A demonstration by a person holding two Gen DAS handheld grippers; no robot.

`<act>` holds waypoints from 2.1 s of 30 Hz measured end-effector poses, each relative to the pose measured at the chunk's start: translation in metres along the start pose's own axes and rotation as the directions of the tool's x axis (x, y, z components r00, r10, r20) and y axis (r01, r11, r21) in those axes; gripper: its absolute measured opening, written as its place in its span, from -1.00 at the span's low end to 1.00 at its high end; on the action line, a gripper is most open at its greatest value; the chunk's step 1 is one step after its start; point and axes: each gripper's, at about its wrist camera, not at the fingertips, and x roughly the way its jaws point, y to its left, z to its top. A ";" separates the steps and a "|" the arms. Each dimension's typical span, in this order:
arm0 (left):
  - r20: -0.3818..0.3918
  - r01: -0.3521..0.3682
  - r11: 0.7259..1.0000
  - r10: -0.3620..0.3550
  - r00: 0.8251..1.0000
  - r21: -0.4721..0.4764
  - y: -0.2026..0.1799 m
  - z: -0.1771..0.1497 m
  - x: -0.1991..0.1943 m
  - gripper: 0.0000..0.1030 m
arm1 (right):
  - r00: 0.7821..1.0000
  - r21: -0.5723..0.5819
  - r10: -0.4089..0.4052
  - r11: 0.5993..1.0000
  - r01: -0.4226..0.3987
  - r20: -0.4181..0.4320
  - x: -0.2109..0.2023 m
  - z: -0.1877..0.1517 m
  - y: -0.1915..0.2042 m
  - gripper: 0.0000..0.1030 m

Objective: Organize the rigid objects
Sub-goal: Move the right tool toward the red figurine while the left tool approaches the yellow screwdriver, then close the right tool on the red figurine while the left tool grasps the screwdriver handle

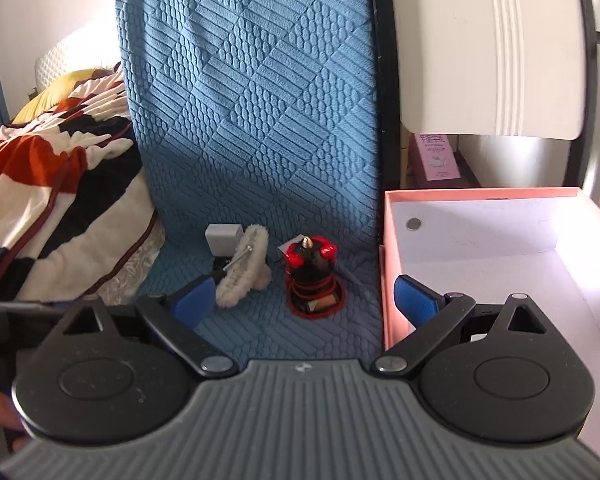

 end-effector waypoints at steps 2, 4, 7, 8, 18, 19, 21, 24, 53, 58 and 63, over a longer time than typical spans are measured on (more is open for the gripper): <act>0.006 -0.014 1.000 0.014 1.000 -0.017 0.003 0.003 0.002 0.85 | 1.000 -0.004 0.010 1.000 -0.010 -0.004 0.007 0.001 0.001 0.87; 0.006 0.005 0.999 -0.005 1.000 -0.037 0.007 0.006 0.006 0.85 | 1.000 0.003 0.022 1.000 -0.022 -0.016 0.013 0.003 0.000 0.85; -0.011 0.001 1.000 -0.001 1.000 -0.020 0.007 0.008 0.016 0.84 | 0.999 -0.020 0.025 0.999 -0.026 -0.023 0.024 0.003 0.001 0.84; -0.021 -0.006 1.000 0.006 1.000 -0.016 0.006 0.008 0.020 0.80 | 0.999 -0.028 0.033 0.999 -0.034 -0.027 0.028 0.003 0.001 0.83; -0.036 0.018 0.999 -0.020 0.999 -0.032 0.006 0.002 0.050 0.59 | 0.999 -0.157 -0.024 0.987 0.020 -0.027 0.073 0.007 0.007 0.45; -0.021 0.017 1.000 -0.017 1.000 -0.013 0.004 0.002 0.053 0.59 | 1.000 -0.163 -0.015 0.987 0.012 -0.018 0.075 0.008 0.006 0.45; -0.011 0.007 1.000 -0.007 1.000 0.012 0.002 -0.001 0.061 0.59 | 1.000 -0.136 0.005 0.991 -0.008 -0.026 0.084 0.011 0.001 0.46; -0.043 -0.006 0.999 0.008 0.999 0.037 0.003 -0.005 0.077 0.53 | 0.999 -0.131 -0.020 0.991 0.014 -0.045 0.100 0.015 -0.003 0.46; -0.023 -0.131 0.918 0.151 0.988 0.375 -0.024 0.008 0.138 0.15 | 0.974 -0.254 -0.062 0.967 0.004 -0.218 0.197 0.006 0.018 0.49; -0.039 -0.086 0.940 0.104 0.994 0.331 -0.021 0.012 0.142 -0.17 | 0.971 -0.240 -0.086 0.970 0.030 -0.224 0.200 0.004 0.013 0.22; -0.035 -0.099 0.946 0.116 0.993 0.310 -0.020 0.013 0.142 -0.28 | 0.971 -0.247 -0.096 0.968 0.039 -0.220 0.196 0.002 0.012 0.22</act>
